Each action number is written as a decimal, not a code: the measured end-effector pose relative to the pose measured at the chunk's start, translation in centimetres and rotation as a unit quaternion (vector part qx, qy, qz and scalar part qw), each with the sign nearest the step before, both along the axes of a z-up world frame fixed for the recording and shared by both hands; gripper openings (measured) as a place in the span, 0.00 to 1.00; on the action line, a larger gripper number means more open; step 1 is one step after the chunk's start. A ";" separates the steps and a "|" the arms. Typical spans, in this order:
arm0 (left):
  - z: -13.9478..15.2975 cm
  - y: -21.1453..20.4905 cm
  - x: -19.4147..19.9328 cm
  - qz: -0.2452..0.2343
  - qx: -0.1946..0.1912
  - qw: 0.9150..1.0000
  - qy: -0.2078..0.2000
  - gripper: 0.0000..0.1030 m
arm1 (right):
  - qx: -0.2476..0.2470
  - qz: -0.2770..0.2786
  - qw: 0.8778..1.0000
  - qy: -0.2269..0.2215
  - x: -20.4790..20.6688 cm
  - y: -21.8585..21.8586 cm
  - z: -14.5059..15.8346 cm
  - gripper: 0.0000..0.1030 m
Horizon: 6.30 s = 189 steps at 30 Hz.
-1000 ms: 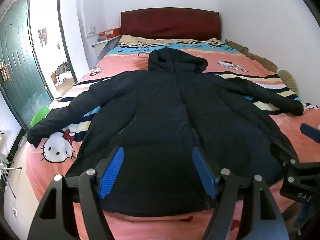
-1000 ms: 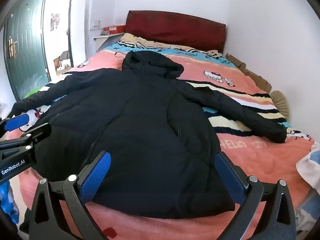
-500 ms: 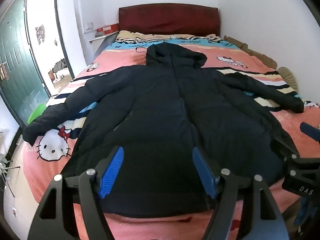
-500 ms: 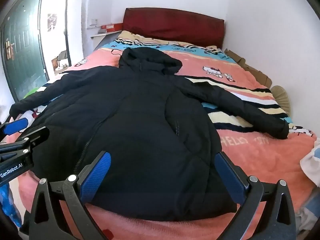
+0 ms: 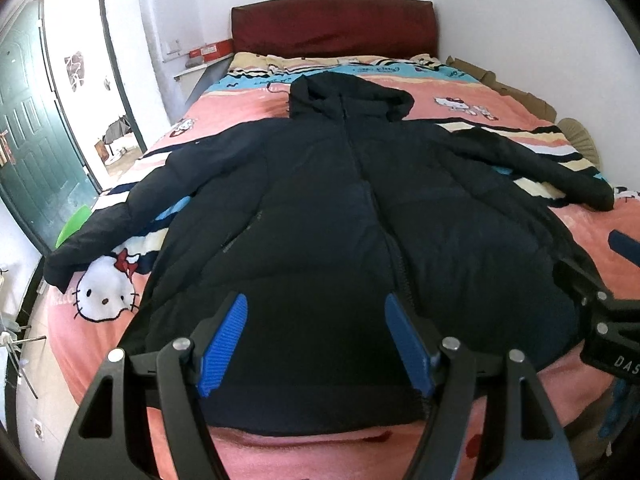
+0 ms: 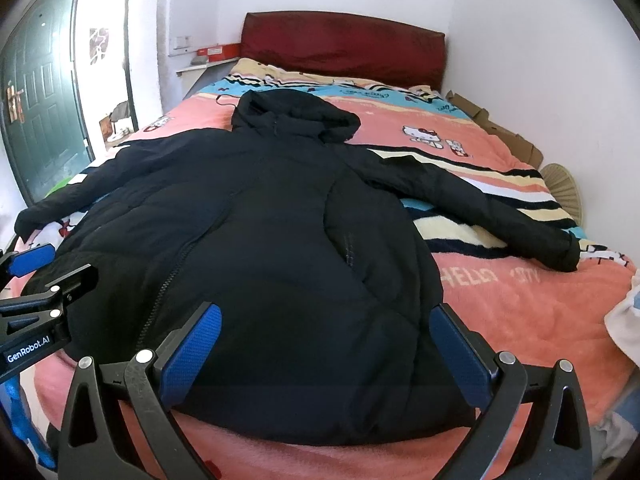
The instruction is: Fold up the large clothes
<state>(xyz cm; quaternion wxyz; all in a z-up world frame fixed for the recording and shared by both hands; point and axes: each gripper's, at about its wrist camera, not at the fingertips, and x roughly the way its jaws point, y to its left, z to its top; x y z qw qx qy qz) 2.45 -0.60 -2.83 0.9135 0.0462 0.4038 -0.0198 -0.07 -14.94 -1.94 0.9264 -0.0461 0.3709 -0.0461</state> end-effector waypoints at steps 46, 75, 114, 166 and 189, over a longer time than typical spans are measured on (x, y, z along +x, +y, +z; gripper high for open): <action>-2.6 3.0 3.2 0.005 -0.064 0.995 0.070 0.68 | 0.042 -0.029 0.999 0.015 2.0 -5.4 -2.3 0.99; -4.8 5.3 7.2 0.028 -0.068 0.994 0.085 0.68 | 0.349 -0.443 0.825 -0.030 11.6 -41.0 -6.9 0.81; -3.7 8.1 6.1 0.008 -0.142 0.988 0.052 0.68 | 0.198 -0.378 0.902 -0.061 18.0 -36.0 5.4 0.09; -3.5 16.3 5.0 0.117 -0.142 0.982 0.032 0.68 | 0.014 0.159 0.982 0.103 35.0 16.1 -7.4 0.74; 0.1 3.4 27.7 -0.020 -0.087 0.995 0.040 0.68 | 0.051 0.025 0.998 0.020 32.7 -8.4 0.7 0.73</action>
